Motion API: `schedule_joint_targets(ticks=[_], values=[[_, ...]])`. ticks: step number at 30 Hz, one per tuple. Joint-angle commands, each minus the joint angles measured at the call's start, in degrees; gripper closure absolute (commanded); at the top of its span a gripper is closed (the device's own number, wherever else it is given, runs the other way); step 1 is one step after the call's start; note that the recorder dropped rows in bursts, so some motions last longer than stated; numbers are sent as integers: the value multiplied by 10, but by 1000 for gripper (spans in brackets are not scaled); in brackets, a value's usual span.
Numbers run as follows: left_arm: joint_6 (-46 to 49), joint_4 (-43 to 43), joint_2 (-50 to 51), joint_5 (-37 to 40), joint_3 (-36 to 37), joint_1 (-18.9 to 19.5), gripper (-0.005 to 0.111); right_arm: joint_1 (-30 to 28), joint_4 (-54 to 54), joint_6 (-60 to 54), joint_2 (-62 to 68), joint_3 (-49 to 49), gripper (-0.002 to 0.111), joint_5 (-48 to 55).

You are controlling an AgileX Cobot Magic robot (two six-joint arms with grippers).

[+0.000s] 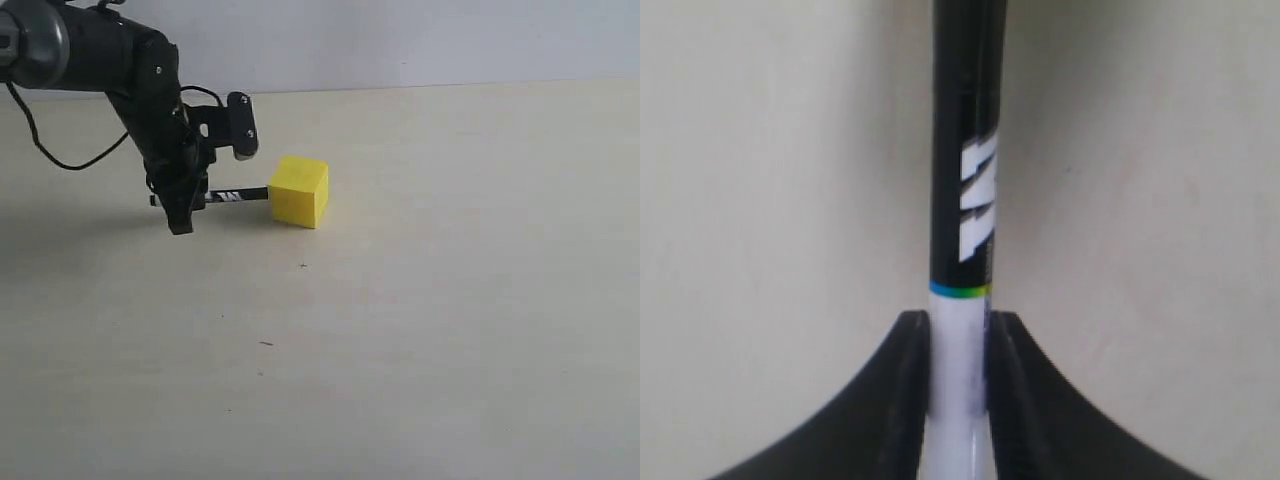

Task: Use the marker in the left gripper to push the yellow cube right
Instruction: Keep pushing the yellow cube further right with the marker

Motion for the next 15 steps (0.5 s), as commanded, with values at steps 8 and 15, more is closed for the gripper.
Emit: schedule_joint_targets(ticks=[8,15], values=[[-64,37,-6,28,-3,-6,107,-3,0,-3,-3,3,108,-4],[-65,53,-6,31,-3,8,107,-3,0,-3,-3,3,108,-4]])
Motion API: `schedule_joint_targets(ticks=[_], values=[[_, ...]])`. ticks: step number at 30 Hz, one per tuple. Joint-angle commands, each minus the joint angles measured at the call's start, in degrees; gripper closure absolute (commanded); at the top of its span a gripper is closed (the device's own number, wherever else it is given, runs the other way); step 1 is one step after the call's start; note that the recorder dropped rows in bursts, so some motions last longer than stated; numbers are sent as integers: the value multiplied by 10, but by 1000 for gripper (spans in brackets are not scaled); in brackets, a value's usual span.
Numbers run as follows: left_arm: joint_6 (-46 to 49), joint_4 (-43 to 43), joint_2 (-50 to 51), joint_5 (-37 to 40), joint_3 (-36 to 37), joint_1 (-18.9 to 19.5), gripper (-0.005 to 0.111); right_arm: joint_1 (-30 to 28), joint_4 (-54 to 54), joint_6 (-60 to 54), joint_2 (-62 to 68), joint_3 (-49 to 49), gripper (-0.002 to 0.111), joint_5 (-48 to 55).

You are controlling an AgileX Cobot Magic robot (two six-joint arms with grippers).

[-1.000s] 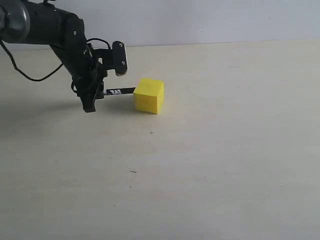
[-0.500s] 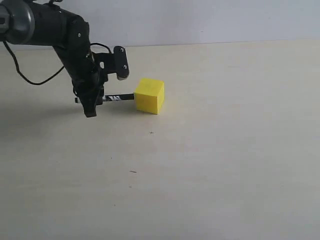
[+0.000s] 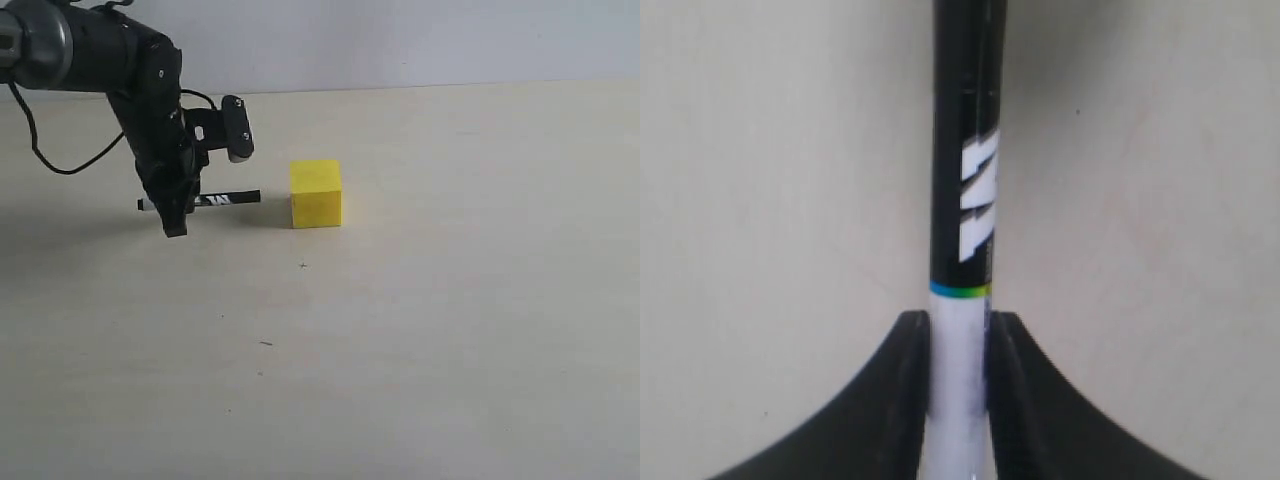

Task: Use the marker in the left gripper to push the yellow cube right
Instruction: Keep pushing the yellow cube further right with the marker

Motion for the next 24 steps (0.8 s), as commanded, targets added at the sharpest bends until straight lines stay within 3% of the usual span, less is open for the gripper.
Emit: schedule_joint_targets(ticks=[1,9,14,17,24], values=[[-8,15,-6,2,-3,5,107,-3,0,-3,-3,3,108,-4],[7,13,-6,-22,-3,0,107,-3,0,-3,-3,3,108,-4],[66,-50,-4,-73,-3,-48,107,-3,0,-3,-3,3,108,-4],[62,-29,-5,-89,-3,-70,107,-3,0,-3,-3,3,108,-4],[20,-2,-12,-50,-3,-40,107,-3,0,-3,-3,3,108,-4]])
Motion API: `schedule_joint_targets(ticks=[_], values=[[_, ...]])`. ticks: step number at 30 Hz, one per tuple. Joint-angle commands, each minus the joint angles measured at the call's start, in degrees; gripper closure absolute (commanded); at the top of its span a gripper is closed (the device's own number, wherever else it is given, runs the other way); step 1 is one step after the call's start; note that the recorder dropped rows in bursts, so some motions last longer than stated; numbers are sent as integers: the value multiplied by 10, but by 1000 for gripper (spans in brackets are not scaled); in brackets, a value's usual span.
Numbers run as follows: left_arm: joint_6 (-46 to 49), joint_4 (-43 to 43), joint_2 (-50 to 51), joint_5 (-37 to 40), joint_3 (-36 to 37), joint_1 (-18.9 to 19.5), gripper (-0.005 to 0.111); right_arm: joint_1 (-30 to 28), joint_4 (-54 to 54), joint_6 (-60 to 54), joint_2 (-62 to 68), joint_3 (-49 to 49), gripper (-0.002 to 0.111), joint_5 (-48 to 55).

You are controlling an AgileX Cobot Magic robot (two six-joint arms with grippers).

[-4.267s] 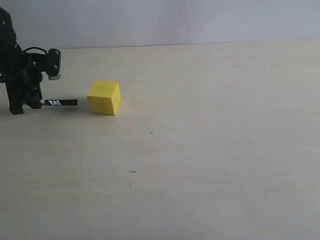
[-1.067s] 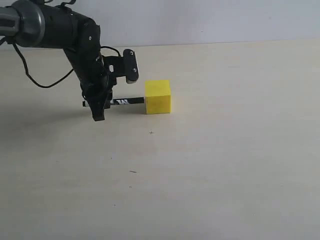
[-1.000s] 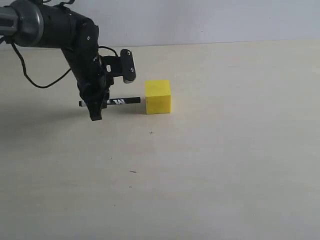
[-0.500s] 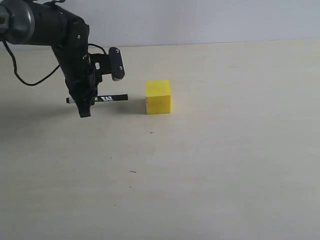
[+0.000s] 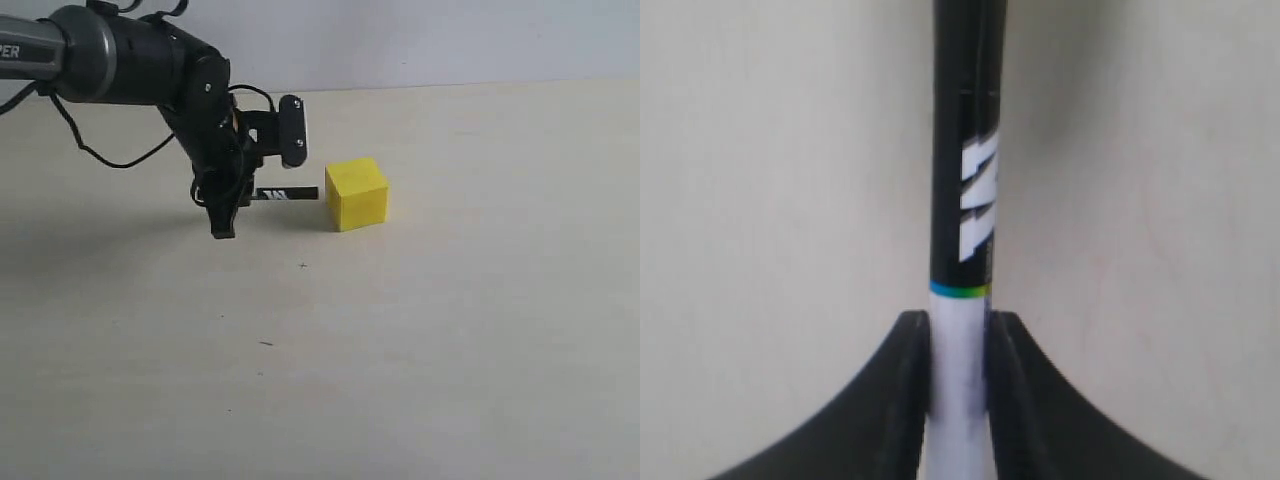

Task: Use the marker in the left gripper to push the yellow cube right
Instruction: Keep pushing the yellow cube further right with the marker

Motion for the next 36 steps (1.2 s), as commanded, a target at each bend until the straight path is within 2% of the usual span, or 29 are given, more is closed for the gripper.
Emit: schedule_joint_targets(ticks=[1,5,8,10,14,18,23,29,32,34,36], values=[[-20,9,-10,29,-3,22,107,-3,0,-3,-3,3,108,-4],[-15,-12,-5,3,-3,21,107,-3,0,-3,-3,3,108,-4],[-15,-22,5,-70,-3,-2,107,-3,0,-3,-3,3,108,-4],[-15,-21,10,-88,-3,-22,107,-3,0,-3,-3,3,108,-4],[-24,13,10,-54,-3,-40,107,-3,0,-3,-3,3,108,-4],[-85,54,1,-23,-3,-13,107,-3,0,-3,-3,3,108,-4],[-92,44,1,-57,-3,1,107,-3,0,-3,-3,3,108,-4],[-61,44,17,-132,-3,-56,107,-3,0,-3,-3,3,108,-4],[-62,46,19,-132,-11,-79,107,-3,0,-3,-3,3,108,-4],[-65,46,16,-125,-13,-79,107,-3,0,-3,-3,3,108,-4],[-78,46,12,-93,-14,-61,107,-3,0,-3,-3,3,108,-4]])
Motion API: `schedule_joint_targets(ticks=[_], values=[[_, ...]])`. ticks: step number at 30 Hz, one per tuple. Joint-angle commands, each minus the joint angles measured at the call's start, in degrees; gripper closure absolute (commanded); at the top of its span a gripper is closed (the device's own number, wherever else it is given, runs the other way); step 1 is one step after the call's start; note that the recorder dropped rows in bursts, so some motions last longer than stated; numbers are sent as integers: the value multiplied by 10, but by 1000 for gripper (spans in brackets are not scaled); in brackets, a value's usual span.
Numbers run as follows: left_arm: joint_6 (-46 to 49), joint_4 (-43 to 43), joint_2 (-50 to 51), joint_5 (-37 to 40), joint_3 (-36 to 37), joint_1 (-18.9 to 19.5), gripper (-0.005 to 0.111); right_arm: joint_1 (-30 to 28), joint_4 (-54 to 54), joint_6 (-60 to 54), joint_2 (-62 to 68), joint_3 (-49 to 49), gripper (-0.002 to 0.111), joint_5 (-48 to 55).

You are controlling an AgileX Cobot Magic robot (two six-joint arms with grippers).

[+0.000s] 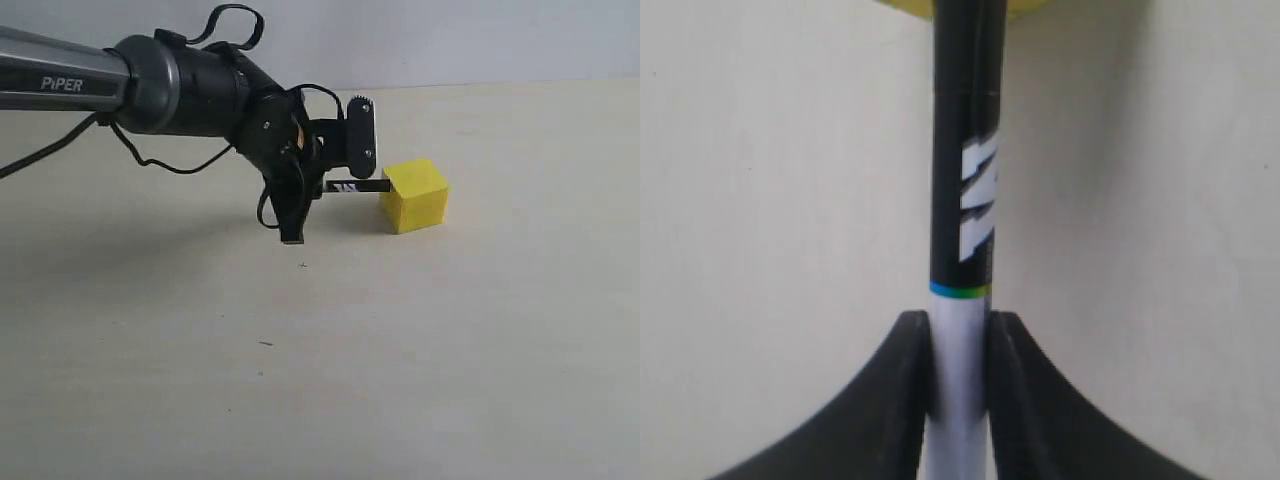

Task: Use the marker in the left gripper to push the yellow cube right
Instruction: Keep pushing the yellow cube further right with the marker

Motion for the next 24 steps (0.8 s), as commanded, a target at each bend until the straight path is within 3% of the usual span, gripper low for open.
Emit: schedule_joint_targets(ticks=[1,4,7,11,14,18,24], values=[[-24,-2,-8,49,-5,30,107,-3,0,-3,-3,3,108,-4],[-28,-20,-5,49,-5,35,107,-3,0,-3,-3,3,108,-4],[-24,-34,25,-16,-22,10,107,-3,0,-3,-3,3,108,-4],[-28,-37,52,39,-79,-23,107,-3,0,-3,-3,3,108,-4],[-37,-33,45,108,-86,-9,107,-3,0,-3,-3,3,108,-4],[-43,-33,46,127,-86,3,107,-3,0,-3,-3,3,108,-4],[-45,-39,59,49,-87,-20,107,-3,0,-3,-3,3,108,-4]])
